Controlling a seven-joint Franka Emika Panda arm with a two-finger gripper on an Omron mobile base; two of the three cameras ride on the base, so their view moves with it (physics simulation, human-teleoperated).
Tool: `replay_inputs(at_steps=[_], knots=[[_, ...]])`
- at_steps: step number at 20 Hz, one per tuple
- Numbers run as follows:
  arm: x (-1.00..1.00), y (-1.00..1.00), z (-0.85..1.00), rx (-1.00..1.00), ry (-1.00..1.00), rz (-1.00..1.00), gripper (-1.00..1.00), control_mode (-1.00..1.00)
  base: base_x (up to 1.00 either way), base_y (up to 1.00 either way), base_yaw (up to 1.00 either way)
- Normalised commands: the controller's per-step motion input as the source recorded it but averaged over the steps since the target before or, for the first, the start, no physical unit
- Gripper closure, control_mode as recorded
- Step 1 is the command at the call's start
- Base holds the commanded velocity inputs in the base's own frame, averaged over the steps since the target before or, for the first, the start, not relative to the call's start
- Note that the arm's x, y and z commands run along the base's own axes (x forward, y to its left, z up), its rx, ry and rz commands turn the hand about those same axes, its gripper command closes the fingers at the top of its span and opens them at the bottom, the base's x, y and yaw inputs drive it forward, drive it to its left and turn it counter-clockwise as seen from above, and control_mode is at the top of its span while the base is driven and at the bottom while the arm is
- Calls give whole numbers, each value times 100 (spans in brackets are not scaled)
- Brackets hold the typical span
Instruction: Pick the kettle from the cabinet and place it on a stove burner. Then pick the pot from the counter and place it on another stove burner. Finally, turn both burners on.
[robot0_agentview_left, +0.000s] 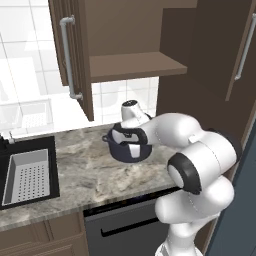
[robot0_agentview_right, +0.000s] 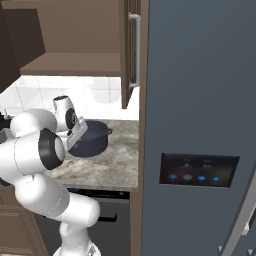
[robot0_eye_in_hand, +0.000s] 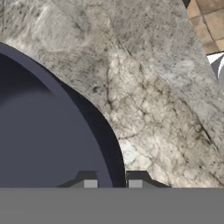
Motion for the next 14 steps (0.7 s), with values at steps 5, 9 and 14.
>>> replay_inputs(at_steps=[5, 9, 14], knots=[[-14, 0, 33, 0, 0, -4, 100, -100, 0, 0, 0], [-12, 0, 29, 0, 0, -3, 100, -100, 0, 0, 0], [-17, 0, 28, 0, -3, -4, 100, -100, 0, 0, 0]])
